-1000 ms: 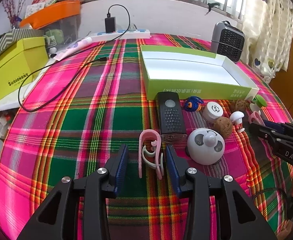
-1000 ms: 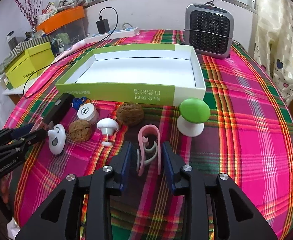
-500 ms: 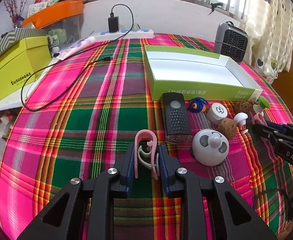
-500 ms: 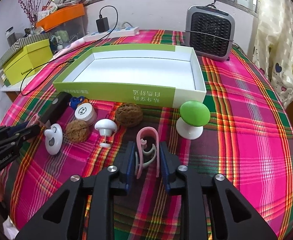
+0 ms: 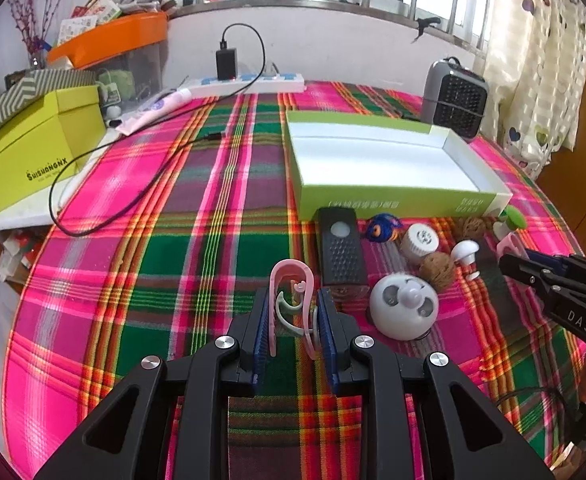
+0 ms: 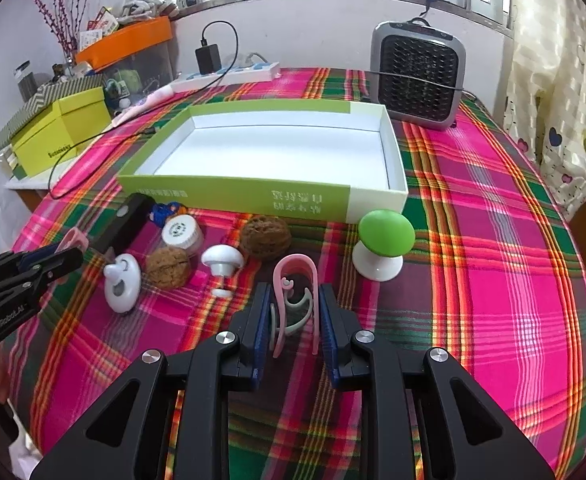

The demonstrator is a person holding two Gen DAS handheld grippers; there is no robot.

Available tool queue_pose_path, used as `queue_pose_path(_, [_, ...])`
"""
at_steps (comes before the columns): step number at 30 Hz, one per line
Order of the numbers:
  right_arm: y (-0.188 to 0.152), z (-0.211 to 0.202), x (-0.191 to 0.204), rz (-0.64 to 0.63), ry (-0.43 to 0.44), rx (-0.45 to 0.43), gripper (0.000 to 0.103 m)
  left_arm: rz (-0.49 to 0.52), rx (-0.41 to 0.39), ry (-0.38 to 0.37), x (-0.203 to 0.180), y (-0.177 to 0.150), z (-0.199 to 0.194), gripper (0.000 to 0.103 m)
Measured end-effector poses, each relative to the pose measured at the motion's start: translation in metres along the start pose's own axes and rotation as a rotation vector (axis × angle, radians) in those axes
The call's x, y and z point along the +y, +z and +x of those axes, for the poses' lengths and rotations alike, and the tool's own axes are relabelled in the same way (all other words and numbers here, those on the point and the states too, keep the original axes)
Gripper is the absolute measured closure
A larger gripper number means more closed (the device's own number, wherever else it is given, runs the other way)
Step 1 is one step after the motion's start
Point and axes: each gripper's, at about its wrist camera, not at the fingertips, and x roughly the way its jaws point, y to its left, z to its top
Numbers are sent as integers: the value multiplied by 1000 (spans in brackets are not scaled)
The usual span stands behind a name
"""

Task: Organize objects
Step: 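Lift the pink clips with both tools and carry them over the white box lid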

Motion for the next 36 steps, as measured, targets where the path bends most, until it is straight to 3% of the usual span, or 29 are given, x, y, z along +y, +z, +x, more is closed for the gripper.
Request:
queue_pose_path(19, [52, -1, 15, 8, 94, -34, 79, 42, -44, -107, -23, 60, 3, 82])
queue_pose_path(36, [109, 49, 5, 35, 82, 7, 79, 55, 5, -122, -27, 116, 59, 82])
